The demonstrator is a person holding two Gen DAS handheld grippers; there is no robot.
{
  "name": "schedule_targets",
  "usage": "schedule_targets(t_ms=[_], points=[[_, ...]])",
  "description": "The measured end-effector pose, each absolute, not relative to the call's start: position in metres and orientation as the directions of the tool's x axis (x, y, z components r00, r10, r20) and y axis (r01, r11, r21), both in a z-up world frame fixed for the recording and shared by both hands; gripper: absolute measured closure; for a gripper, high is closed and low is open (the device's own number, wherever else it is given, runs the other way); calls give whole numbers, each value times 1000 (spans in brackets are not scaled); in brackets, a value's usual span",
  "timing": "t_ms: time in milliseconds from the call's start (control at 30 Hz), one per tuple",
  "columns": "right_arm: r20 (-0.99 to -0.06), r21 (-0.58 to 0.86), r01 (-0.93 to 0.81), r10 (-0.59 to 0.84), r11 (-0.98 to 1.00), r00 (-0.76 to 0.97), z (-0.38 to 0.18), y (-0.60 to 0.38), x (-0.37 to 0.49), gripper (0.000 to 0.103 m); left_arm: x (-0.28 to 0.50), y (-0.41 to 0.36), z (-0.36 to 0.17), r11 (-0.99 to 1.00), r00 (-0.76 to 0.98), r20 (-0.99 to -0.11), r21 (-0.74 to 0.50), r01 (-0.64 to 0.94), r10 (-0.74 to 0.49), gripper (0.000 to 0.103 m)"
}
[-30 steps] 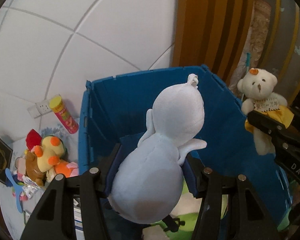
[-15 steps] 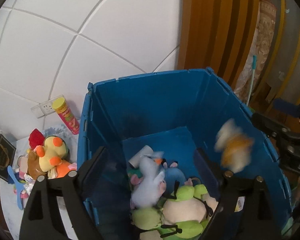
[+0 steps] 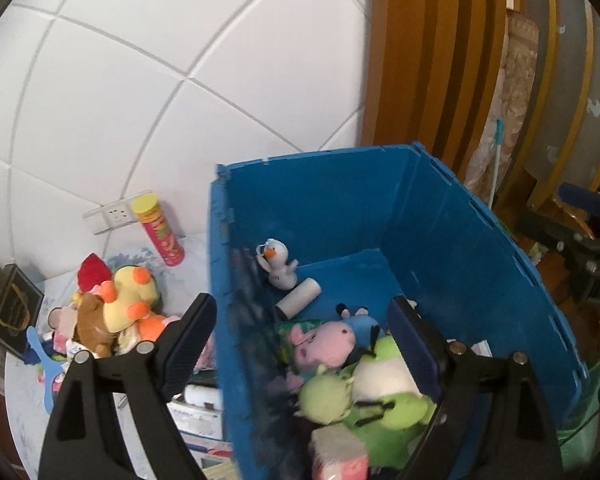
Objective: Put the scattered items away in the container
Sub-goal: 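Withdraw both tools from the crate back toward the pile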
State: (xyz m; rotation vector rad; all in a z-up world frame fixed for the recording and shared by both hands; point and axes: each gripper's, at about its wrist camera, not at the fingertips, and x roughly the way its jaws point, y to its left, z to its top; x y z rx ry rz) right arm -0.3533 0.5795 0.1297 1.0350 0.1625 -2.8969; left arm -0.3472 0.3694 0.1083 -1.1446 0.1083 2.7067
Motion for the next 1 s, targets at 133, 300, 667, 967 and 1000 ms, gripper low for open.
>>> schedule_targets(t_ms=[133,300,667,967,1000], points=[[-599,-68,131,-64,-989,-798,147,543,-321,0,-317,325,112,-980,-704,-692,-29,-196,161,16],[-534,-37,182,-135,-983,-834,156,489,-268,0,-273,256,101,-984,-731,-667,-19,-177,145,16],[-457,154,227,-273,-962,-847,82,360,-176,0,-190,78,20,-998,-727,-686,43,-55,10,16],[-575,135,244,-276,-961,-770,12,271,-170,0,-163,-41,-57,-996,-647,-758,32,83,-78,16],[-588,126,257,-281,-958,-759,7,263,-173,0,-161,-51,-66,-995,-636,-767,28,101,-86,16]])
